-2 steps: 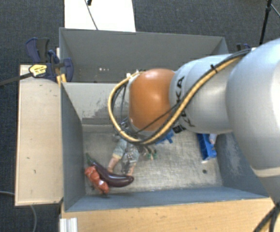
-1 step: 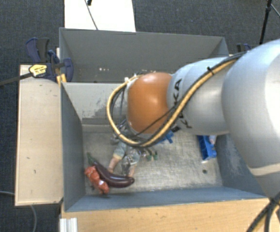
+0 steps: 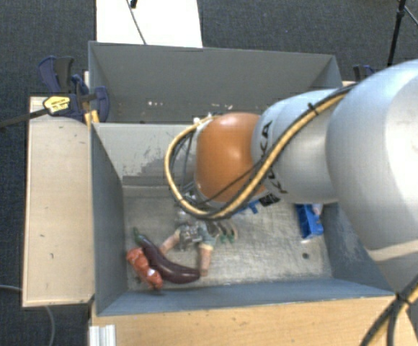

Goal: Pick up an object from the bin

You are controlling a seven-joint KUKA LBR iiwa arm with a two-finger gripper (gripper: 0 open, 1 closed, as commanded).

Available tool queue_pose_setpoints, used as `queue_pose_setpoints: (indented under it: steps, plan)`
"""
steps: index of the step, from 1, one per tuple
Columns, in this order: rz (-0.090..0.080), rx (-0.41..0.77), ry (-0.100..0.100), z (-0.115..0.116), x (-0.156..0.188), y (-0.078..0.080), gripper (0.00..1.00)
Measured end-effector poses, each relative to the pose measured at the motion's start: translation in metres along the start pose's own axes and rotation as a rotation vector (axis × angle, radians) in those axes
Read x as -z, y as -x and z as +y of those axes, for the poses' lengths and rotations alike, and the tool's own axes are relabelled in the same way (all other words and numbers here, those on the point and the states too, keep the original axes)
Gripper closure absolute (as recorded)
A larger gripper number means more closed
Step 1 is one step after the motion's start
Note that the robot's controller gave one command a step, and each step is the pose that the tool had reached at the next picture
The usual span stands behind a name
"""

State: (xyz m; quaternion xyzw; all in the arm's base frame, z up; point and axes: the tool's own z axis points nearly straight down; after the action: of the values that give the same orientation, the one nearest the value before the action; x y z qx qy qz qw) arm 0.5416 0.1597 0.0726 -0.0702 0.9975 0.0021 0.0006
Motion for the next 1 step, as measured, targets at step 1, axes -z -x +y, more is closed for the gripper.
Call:
queue_pose_setpoints:
  steps: [1]
  plan:
    - [0.000, 0.000, 0.000, 0.0000, 0.0000, 0.0000, 1.00]
